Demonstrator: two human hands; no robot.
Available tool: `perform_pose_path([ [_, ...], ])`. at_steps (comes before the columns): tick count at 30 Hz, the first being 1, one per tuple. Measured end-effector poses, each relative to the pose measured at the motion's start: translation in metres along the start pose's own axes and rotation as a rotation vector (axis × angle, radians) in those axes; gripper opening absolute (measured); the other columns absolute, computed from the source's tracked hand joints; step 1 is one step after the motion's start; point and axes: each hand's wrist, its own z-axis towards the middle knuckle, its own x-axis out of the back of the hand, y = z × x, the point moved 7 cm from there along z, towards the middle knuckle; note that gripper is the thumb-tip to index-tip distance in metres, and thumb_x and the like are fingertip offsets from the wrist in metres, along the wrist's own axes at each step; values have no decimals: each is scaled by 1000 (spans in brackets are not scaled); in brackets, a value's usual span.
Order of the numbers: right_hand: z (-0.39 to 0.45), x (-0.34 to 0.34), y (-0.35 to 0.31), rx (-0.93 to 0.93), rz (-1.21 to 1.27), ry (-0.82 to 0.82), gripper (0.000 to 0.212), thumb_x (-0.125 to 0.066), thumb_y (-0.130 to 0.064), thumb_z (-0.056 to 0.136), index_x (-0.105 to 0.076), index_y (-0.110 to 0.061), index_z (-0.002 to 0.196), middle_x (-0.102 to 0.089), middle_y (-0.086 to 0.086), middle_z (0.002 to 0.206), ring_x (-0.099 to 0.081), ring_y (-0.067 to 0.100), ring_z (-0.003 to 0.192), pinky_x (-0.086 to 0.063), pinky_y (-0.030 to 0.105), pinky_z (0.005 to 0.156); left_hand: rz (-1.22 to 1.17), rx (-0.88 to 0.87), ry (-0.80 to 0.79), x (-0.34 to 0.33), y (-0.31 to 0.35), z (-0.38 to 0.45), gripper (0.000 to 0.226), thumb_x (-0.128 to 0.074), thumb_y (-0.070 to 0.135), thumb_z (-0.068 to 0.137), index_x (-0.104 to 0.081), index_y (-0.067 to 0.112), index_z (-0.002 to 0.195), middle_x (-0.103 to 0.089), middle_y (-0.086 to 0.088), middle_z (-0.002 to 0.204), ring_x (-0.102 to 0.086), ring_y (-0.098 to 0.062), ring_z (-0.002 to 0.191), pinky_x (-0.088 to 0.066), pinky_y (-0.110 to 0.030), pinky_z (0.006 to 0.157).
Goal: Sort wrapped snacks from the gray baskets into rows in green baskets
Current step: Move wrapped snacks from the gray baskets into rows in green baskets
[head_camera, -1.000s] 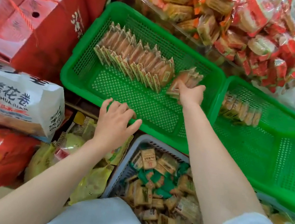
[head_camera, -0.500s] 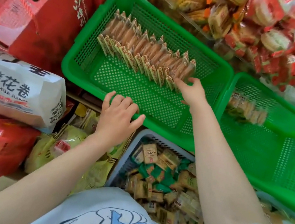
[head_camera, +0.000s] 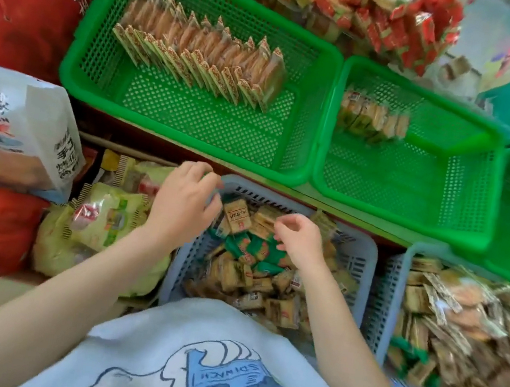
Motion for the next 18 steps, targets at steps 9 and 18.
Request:
perform_pose_path([
  [9, 44, -39, 47, -43, -183, 78, 46, -55, -2, 93, -48, -22, 135, -53, 5, 122, -62, 33, 101, -52, 38, 74, 249, 38, -392, -55, -13, -90, 32, -59, 25, 90, -68, 9, 116, -67, -12, 111, -58, -35, 108, -44, -48, 98],
  [18, -10, -3, 45, 1, 122, 172, 8, -58, -15, 100, -66, -14, 97, -70, 5, 92, -67, 18, 74, -54, 30, 63, -38, 134, -303, -43, 3, -80, 52, -61, 35, 97, -49, 14, 143, -52, -8, 143, -42, -28, 134, -32, -39, 111],
])
